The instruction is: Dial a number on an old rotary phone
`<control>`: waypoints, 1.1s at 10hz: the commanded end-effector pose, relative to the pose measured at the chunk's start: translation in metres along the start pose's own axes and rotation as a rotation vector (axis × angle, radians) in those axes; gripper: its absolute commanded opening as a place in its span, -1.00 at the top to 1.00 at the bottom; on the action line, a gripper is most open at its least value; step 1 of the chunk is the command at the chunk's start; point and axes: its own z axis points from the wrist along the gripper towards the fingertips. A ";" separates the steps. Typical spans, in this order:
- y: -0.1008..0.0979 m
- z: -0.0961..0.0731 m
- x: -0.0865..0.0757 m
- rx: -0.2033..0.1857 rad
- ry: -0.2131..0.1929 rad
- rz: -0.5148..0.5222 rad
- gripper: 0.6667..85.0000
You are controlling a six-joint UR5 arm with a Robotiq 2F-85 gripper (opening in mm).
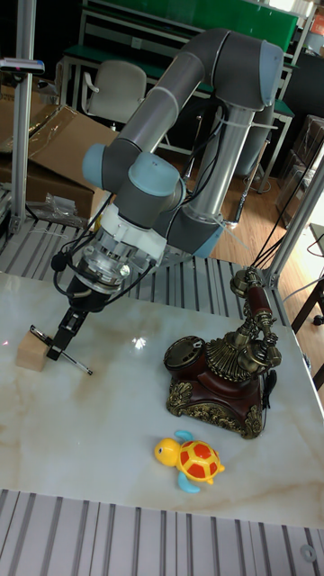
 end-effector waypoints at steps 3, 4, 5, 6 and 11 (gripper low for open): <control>0.002 0.001 0.000 -0.001 -0.010 0.014 0.03; 0.002 0.001 0.001 0.001 -0.006 0.017 0.10; 0.002 0.001 0.001 0.001 -0.006 0.030 0.65; 0.002 0.001 0.000 0.000 -0.009 0.035 0.98; -0.007 -0.026 -0.005 -0.018 -0.041 0.092 0.98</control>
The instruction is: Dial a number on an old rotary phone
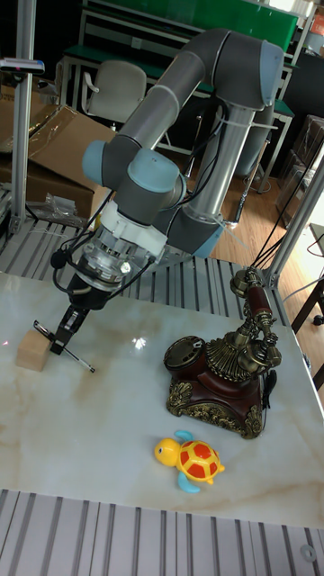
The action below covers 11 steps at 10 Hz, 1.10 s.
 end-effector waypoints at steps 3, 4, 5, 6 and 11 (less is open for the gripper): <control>-0.011 -0.059 -0.008 -0.042 -0.053 0.163 0.98; -0.007 -0.070 -0.006 -0.066 -0.047 0.193 0.98; 0.002 -0.070 -0.002 -0.100 -0.026 0.231 0.98; 0.010 -0.071 -0.005 -0.132 -0.031 0.272 0.98; 0.012 -0.072 -0.005 -0.141 -0.031 0.244 0.98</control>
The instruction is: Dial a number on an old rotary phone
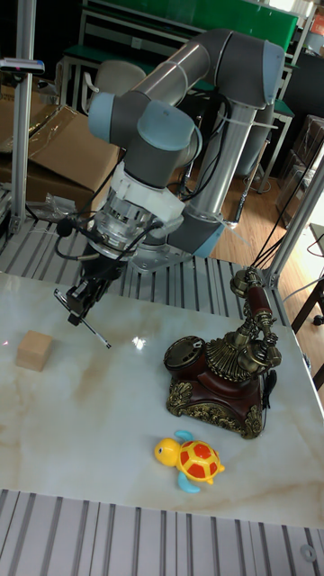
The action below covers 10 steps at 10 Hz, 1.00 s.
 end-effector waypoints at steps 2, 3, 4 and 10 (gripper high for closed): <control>0.003 -0.003 -0.001 -0.016 -0.008 -0.013 0.98; 0.003 -0.003 -0.002 -0.014 -0.013 -0.022 0.98; 0.003 -0.003 -0.003 -0.016 -0.015 -0.029 0.98; 0.022 -0.030 -0.033 -0.011 0.020 -0.118 0.98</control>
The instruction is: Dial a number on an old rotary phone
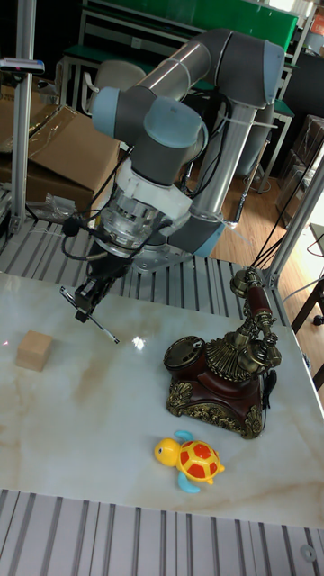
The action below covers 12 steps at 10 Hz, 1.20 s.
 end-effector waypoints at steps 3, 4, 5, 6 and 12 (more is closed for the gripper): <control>0.002 -0.023 -0.020 0.026 -0.004 -0.138 0.98; -0.003 -0.023 -0.020 0.043 -0.001 -0.204 0.98; -0.005 -0.023 -0.021 0.051 -0.004 -0.216 0.98; -0.009 -0.023 -0.025 0.070 -0.016 -0.219 0.98; 0.006 -0.032 -0.078 0.052 -0.052 -0.186 0.98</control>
